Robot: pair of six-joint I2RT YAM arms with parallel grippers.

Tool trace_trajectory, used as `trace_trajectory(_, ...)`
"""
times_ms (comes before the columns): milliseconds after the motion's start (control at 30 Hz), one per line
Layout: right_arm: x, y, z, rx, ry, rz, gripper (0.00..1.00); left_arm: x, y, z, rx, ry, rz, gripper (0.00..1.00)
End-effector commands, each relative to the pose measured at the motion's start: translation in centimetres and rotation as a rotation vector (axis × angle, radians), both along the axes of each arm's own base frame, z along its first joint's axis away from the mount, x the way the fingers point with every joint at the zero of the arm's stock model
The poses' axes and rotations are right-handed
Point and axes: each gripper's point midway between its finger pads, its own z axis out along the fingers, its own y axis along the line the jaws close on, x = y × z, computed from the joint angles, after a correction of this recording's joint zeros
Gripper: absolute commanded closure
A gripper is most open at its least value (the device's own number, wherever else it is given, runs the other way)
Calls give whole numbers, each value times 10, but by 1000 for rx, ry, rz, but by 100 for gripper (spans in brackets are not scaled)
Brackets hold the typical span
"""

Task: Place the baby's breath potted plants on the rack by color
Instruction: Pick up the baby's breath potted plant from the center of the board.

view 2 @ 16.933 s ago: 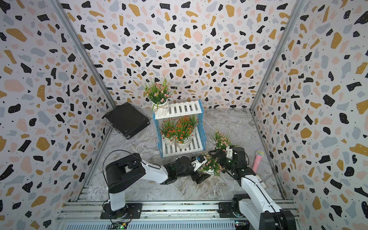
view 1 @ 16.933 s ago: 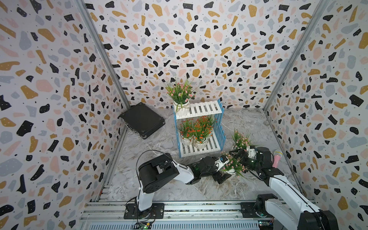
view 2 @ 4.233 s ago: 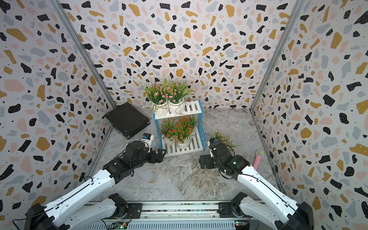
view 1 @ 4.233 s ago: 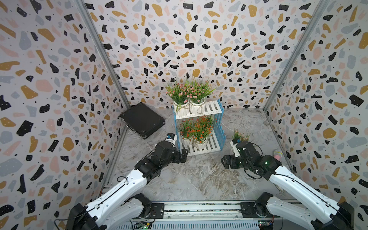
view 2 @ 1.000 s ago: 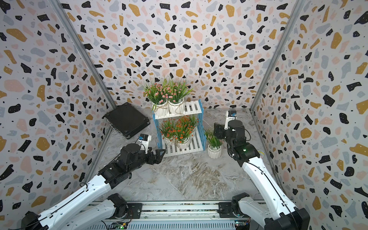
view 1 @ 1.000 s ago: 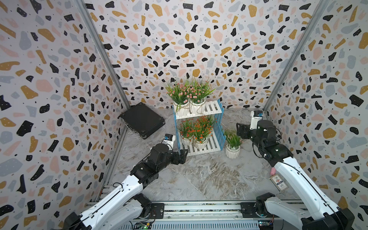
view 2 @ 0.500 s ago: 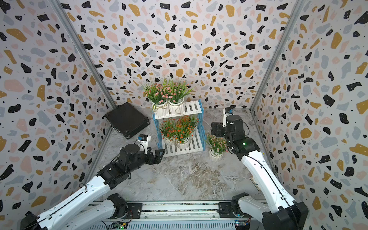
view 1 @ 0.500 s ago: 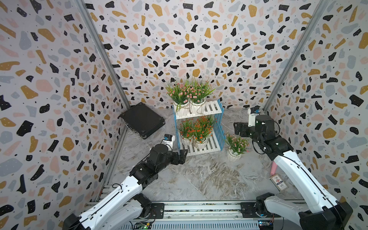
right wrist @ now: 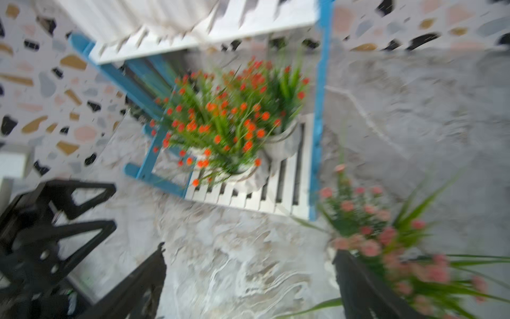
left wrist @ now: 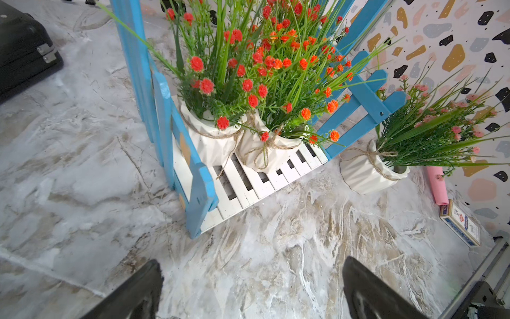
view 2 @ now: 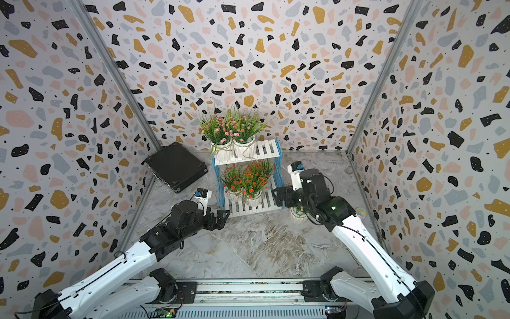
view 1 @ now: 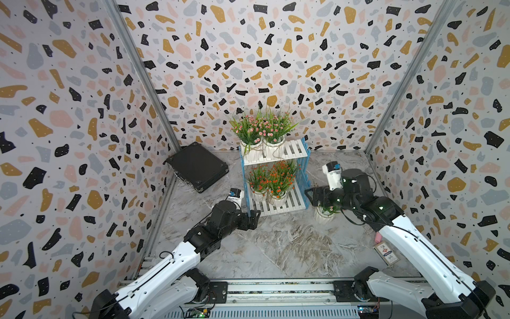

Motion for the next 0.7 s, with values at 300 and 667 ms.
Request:
trace_trajectory(300,-39,-4,-117,-145,171,-120,1,2,-5,5,-13,-31,-2,0)
trace_trajectory(667,-3,-76,-160,-247,49,-444,1,1,-8,4,-21,-42,-14,0)
